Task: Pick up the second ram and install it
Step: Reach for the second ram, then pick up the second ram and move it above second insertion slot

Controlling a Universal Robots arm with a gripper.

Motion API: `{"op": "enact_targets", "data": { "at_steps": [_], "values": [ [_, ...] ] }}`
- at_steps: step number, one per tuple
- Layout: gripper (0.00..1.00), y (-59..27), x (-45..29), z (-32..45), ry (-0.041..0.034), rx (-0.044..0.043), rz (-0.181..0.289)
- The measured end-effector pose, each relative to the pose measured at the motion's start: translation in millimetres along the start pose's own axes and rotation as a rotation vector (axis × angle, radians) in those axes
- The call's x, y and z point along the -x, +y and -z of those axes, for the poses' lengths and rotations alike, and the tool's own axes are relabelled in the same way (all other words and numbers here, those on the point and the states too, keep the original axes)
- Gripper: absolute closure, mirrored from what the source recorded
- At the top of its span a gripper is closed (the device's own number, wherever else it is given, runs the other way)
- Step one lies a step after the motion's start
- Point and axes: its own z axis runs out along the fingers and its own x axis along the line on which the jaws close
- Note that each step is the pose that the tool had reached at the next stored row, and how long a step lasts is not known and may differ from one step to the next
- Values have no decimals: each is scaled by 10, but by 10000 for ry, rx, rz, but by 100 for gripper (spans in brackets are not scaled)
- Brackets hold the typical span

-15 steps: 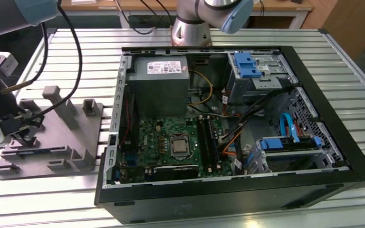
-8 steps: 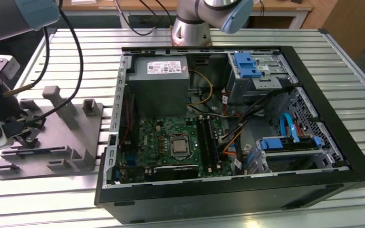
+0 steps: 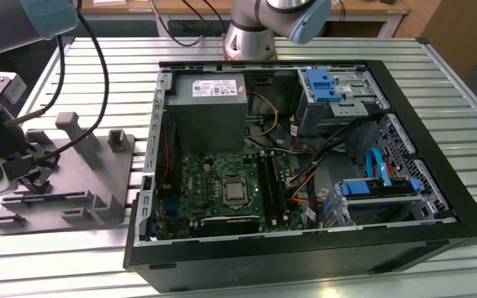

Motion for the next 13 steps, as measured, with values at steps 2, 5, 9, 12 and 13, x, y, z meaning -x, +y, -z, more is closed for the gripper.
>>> {"op": "enact_targets", "data": {
  "at_steps": [2, 5, 9, 12, 13],
  "values": [
    [90, 0, 0, -1, -1, 1, 0],
    [90, 0, 0, -1, 0, 0, 0],
    [90, 0, 0, -2, 0, 1, 0],
    [90, 0, 0, -3, 0, 3, 9],
    [90, 0, -1, -3, 1, 21, 21]
  ]
}}
